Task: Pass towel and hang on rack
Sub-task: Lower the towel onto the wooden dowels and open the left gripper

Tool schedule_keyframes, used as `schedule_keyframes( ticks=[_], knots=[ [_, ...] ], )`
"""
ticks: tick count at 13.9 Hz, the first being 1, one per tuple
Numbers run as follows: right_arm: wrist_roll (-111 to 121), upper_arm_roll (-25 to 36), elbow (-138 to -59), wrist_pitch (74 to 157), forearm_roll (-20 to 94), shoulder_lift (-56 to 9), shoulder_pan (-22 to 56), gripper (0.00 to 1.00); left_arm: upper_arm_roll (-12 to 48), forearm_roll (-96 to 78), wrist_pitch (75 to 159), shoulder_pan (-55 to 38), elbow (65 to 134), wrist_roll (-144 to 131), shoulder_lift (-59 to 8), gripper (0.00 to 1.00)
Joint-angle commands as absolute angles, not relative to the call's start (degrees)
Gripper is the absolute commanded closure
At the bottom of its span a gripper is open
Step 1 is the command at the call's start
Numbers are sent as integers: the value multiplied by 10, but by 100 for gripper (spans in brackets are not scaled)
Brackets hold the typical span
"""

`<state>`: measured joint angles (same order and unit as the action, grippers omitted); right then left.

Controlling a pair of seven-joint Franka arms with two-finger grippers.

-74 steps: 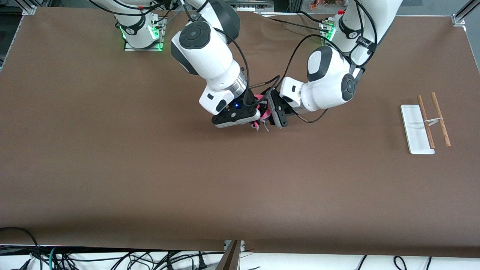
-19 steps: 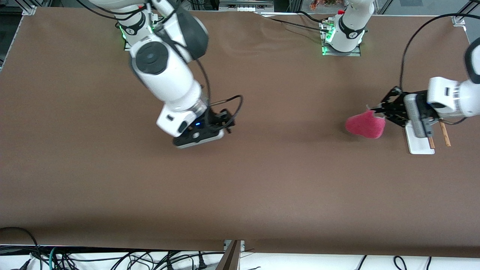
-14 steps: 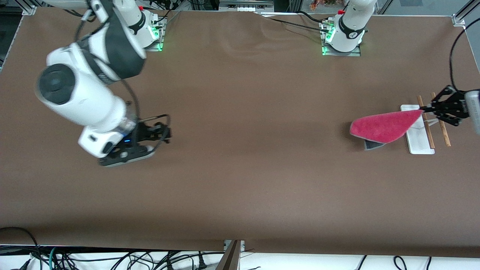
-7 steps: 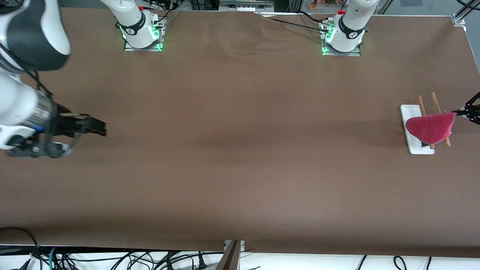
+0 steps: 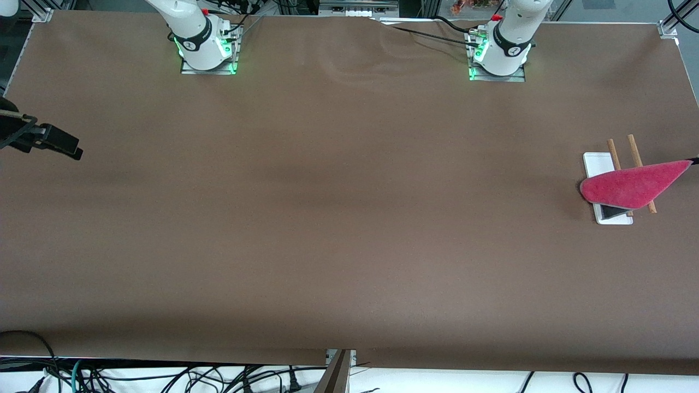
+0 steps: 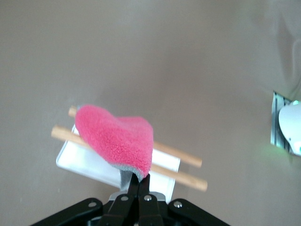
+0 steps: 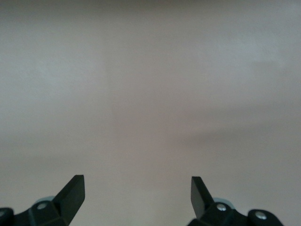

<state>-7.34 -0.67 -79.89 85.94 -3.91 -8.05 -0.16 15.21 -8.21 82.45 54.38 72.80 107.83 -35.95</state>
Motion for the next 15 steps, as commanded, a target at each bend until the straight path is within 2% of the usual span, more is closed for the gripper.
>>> schedule_keyframes(
  ticks=[1,6,7,8,9,15],
  knots=[
    [-23,-11,-845,860,-57,-40,-2,0,120,-69,809,541,673,1152,-398,100],
    [51,-10,-848,848,-49,-34,-19,0,94,-70,831,548,664,1183,-428,100],
    [49,-10,-848,848,-49,-34,-19,0,94,-69,844,548,664,1187,-432,84],
    [48,-11,-848,848,-49,-35,-19,0,94,-69,845,548,664,1192,-432,73],
    [51,-13,-846,849,-50,-37,-19,0,94,-73,846,548,662,1191,-432,1],
    [54,-14,-841,855,-50,-47,-16,0,104,-75,831,522,621,1129,-410,0]
  ],
)
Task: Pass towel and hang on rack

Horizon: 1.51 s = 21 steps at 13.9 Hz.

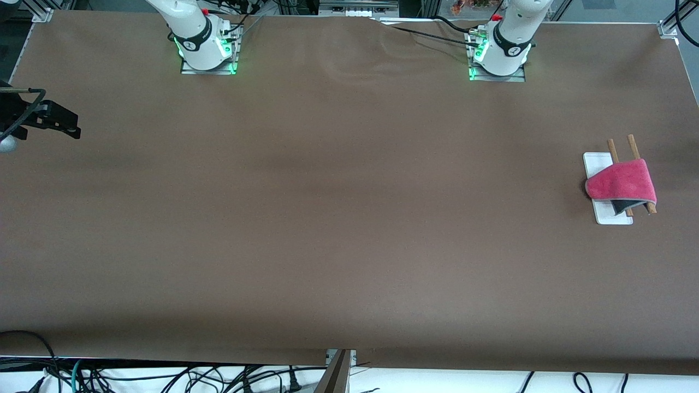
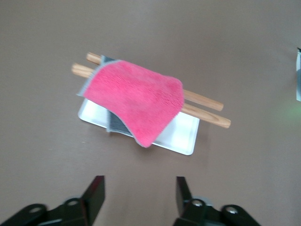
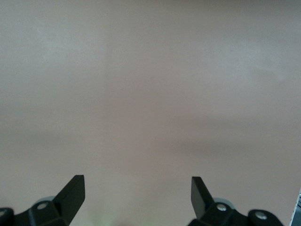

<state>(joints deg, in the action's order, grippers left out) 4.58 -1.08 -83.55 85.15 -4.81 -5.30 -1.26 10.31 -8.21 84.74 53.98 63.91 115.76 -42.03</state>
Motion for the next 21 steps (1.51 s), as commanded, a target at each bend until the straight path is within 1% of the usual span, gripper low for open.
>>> schedule_keyframes(
  ticks=[1,3,6,8,9,11,13,17,21],
  knots=[
    [54,-14,-840,855,-50,-48,-16,0,105,-76,831,515,621,1088,-400,0],
    [54,-14,-833,855,-50,-54,-15,0,109,-76,823,497,621,986,-387,0],
    [54,-14,-833,855,-50,-54,-16,0,110,-72,810,455,628,821,-345,0],
    [54,-13,-832,856,-51,-58,-17,0,110,-67,786,413,633,709,-315,0],
    [54,-13,-828,857,-51,-61,-17,0,110,-64,784,391,641,653,-301,0],
    [54,-13,-824,856,-51,-62,-16,0,109,-55,792,353,684,525,-273,0],
    [54,-13,-824,856,-51,-62,-16,0,110,-35,792,297,695,421,-249,0],
    [54,-15,-824,856,-50,-62,-15,0,110,-26,792,236,758,261,-188,0],
    [54,-15,-824,855,-50,-62,-14,0,110,-25,797,166,775,103,-161,0]
  ],
)
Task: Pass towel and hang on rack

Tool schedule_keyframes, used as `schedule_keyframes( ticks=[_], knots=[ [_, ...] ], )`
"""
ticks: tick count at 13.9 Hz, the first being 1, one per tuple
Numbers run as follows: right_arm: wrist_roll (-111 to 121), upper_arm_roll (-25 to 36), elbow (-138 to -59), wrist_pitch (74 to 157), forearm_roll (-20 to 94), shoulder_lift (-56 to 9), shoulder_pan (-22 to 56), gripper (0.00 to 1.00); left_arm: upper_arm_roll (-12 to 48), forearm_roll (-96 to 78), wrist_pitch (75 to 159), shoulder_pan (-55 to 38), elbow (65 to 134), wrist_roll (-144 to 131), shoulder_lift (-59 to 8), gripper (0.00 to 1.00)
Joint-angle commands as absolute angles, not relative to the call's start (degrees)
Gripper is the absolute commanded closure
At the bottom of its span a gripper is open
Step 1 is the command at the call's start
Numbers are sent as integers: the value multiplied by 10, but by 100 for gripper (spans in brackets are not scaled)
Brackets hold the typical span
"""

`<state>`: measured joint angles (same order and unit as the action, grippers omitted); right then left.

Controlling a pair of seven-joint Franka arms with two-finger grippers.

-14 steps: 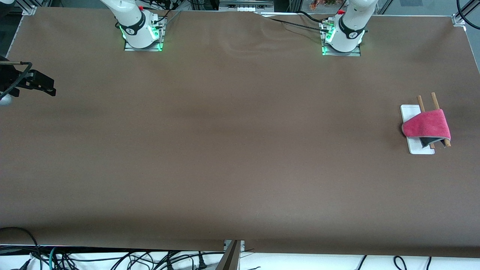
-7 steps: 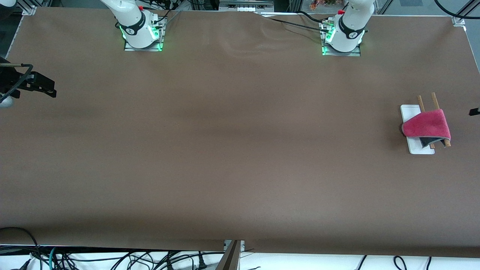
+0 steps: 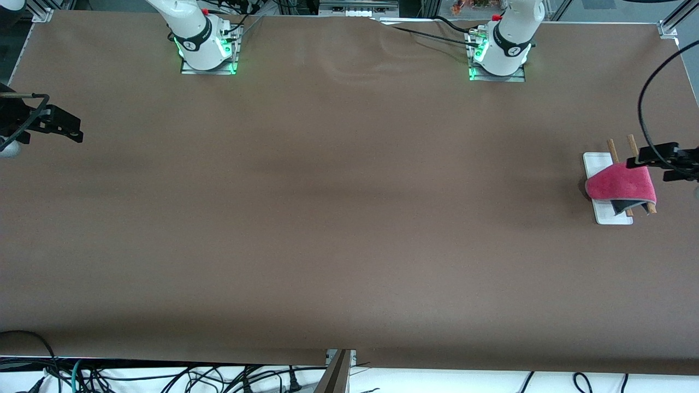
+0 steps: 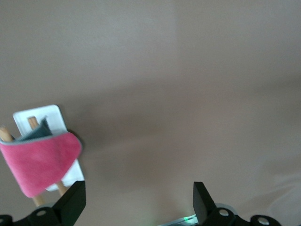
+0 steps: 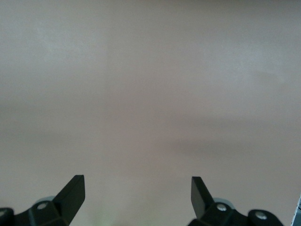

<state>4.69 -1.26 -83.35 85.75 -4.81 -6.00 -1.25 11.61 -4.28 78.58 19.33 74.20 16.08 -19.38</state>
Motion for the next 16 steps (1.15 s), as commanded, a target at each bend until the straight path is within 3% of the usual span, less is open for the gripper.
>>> schedule_keyframes(
  ticks=[1,3,9,16],
  knots=[
    [54,-15,-824,855,-51,-62,-14,0,109,-19,822,138,816,61,-132,0],
    [54,-15,-824,856,-51,-62,-14,0,102,20,862,85,885,-23,-78,0],
    [55,-16,-824,856,-50,-62,-13,0,23,3,946,-1,967,-65,-1,0],
    [54,-16,-824,856,-50,-62,-14,0,23,1,947,-1,963,-67,3,0]
  ],
)
